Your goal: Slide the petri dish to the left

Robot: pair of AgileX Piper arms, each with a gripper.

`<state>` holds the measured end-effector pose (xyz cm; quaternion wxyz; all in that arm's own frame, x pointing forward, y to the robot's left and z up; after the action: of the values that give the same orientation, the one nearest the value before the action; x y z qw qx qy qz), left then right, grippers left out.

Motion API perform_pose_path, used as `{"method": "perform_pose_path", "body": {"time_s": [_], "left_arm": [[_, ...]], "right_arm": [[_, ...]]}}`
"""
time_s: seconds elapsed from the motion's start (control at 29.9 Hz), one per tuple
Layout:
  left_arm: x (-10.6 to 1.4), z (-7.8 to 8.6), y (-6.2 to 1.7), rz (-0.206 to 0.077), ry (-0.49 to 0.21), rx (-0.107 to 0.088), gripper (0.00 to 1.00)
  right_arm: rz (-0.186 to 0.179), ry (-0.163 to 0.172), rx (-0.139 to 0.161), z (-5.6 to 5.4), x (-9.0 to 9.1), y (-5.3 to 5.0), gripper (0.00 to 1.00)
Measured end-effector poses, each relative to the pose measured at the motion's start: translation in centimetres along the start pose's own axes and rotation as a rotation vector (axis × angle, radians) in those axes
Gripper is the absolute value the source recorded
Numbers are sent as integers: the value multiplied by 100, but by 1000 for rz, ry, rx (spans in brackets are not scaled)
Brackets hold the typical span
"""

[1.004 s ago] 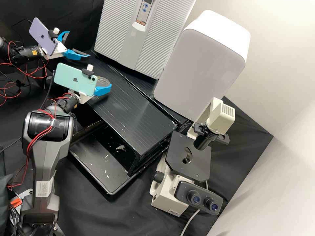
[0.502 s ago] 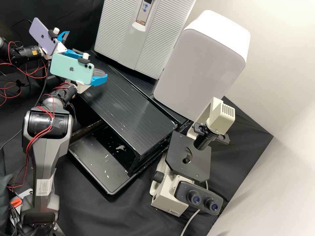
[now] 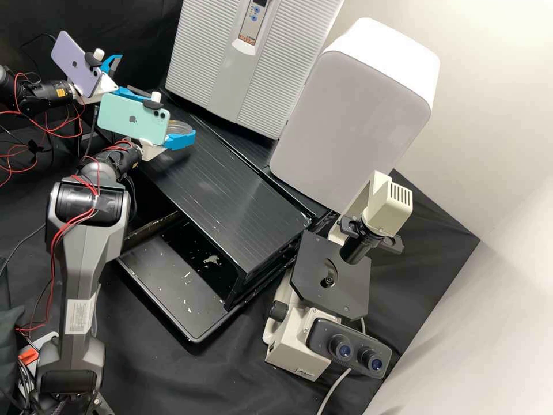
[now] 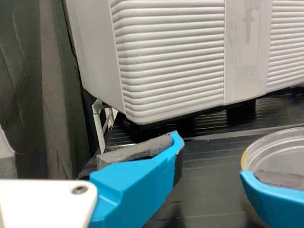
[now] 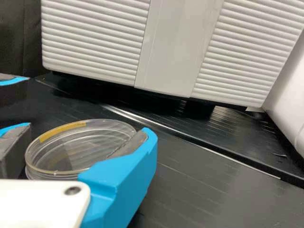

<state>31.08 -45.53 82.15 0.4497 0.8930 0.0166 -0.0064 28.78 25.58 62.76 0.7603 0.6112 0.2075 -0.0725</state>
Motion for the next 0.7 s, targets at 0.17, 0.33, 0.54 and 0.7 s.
{"method": "perform_pose_path", "body": {"time_s": [0.17, 0.33, 0.54, 0.7], "left_arm": [[0, 0, 0, 0, 0, 0, 100], [0, 0, 0, 0, 0, 0, 100], [0, 0, 0, 0, 0, 0, 100], [0, 0, 0, 0, 0, 0, 100]], "right_arm": [[-1, -9, 7, -30, 17, -8, 0], [-13, 3, 25, -163, -33, -62, 0], [-22, 31, 7, -310, -80, -98, 0], [-26, 31, -6, -315, -82, -123, 0]]}}
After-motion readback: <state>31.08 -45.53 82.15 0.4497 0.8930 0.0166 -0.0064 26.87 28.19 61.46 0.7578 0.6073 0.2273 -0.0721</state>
